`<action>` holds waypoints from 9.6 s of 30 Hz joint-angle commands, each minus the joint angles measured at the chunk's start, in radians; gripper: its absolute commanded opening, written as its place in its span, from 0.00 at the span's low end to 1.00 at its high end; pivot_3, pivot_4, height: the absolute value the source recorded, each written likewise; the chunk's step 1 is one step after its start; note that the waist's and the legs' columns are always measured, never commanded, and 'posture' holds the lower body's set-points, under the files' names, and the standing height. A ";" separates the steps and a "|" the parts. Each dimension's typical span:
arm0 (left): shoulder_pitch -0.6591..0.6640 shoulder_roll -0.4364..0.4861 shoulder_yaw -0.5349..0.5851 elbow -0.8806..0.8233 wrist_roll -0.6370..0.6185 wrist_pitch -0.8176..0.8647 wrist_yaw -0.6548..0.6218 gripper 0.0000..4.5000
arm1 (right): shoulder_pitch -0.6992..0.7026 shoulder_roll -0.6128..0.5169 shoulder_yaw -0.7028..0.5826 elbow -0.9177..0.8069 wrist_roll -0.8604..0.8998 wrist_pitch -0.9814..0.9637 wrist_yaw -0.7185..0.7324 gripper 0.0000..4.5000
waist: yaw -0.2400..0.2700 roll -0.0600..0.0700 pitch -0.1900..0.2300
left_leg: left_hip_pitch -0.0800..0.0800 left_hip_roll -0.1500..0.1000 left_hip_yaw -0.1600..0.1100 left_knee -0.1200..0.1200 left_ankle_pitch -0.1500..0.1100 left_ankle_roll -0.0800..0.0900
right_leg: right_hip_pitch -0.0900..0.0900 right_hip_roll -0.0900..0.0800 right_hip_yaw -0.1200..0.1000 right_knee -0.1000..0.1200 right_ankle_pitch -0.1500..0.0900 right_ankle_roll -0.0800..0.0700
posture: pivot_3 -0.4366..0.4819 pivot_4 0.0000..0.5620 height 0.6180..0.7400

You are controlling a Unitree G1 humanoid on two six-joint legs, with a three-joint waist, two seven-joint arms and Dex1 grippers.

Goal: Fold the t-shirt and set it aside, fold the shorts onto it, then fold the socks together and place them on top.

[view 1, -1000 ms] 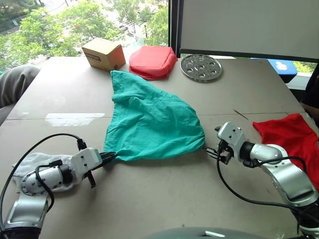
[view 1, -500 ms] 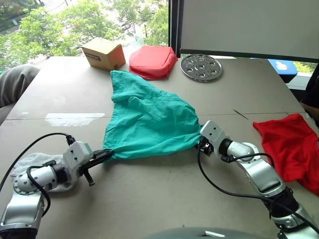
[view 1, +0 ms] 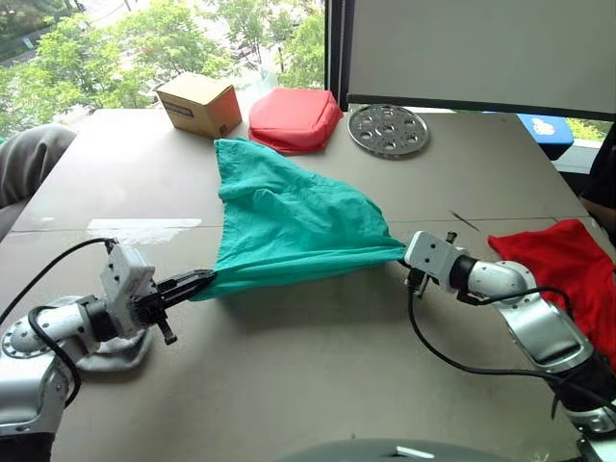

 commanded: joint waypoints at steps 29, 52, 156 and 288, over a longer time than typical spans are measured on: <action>-1.403 0.067 -0.193 0.954 0.360 -0.605 0.287 0.00 | -0.875 -0.117 -0.122 0.606 -0.070 -0.458 -0.150 0.02 | -0.026 -0.007 0.004 | -0.015 -0.003 0.011 -0.018 0.021 -0.009 | -0.018 -0.005 -0.018 -0.006 0.026 -0.004 | 0.48 0.27 0.99; 0.417 -0.055 0.019 -0.305 0.190 -0.196 -0.137 0.00 | 0.435 -0.398 -0.315 -0.377 0.343 0.226 0.241 0.02 | 0.008 -0.003 0.002 | -0.011 0.001 0.024 -0.002 0.006 0.011 | -0.003 -0.017 -0.034 -0.017 0.016 -0.003 | 0.48 0.27 0.99; -1.635 0.068 -0.180 1.044 0.497 -0.674 0.418 0.00 | -1.183 0.003 -0.126 0.978 -0.044 -0.469 -0.429 0.01 | -0.048 -0.006 0.002 | -0.013 -0.002 0.029 -0.004 0.008 0.005 | -0.007 -0.022 -0.053 -0.007 0.020 -0.005 | 0.48 0.27 0.99; -0.598 -0.824 -0.153 0.165 -0.064 0.553 1.116 0.42 | 0.230 0.072 -0.362 -0.328 0.606 0.184 -0.064 1.00 | 0.036 0.006 -0.006 | -0.002 -0.018 0.000 0.017 -0.006 0.017 | 0.021 -0.017 -0.038 -0.002 0.004 -0.008 | 0.48 0.27 0.99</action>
